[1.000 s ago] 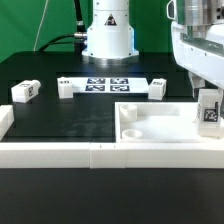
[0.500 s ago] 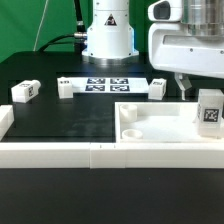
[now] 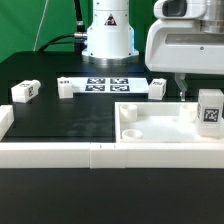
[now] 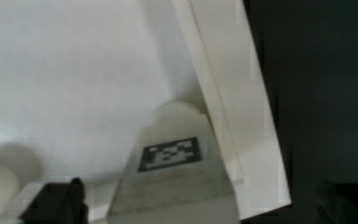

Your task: Assemble one leg

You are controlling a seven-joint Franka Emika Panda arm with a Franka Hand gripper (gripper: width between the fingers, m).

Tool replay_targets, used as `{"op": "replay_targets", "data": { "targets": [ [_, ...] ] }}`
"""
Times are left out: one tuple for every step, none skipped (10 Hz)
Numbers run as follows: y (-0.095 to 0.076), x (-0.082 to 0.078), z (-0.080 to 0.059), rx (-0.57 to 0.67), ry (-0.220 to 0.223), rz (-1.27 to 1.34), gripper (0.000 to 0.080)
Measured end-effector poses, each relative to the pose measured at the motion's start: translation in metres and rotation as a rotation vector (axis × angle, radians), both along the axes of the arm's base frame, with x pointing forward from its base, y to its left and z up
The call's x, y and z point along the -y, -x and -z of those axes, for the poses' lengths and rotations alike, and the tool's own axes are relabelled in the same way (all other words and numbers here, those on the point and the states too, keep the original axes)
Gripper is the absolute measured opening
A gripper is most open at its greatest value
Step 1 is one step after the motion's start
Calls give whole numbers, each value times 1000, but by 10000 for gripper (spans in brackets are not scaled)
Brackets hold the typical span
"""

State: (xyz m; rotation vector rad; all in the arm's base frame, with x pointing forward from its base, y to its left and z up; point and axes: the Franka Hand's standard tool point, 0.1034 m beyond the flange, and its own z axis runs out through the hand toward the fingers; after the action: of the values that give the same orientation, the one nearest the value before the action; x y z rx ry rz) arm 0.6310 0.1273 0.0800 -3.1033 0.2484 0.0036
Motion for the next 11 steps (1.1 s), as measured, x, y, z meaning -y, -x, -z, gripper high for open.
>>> {"op": "replay_targets", "data": {
  "targets": [
    [0,3,0,3,1,-79,649],
    [0,2,0,4,0,-101,649],
    [0,2,0,3,0,-95,649],
    [0,2,0,3,0,-96,528],
    [0,2,0,3,0,-96,393],
    [0,2,0,3,0,-96,393],
    [0,4,1,3,2,-94,292],
    [0,4,1,2,1,-74,292],
    [0,4,1,2,1,-58,292],
    [0,5,1,2,1,-60,292],
    [-1,8,2,4,-7,-38,292]
  ]
}}
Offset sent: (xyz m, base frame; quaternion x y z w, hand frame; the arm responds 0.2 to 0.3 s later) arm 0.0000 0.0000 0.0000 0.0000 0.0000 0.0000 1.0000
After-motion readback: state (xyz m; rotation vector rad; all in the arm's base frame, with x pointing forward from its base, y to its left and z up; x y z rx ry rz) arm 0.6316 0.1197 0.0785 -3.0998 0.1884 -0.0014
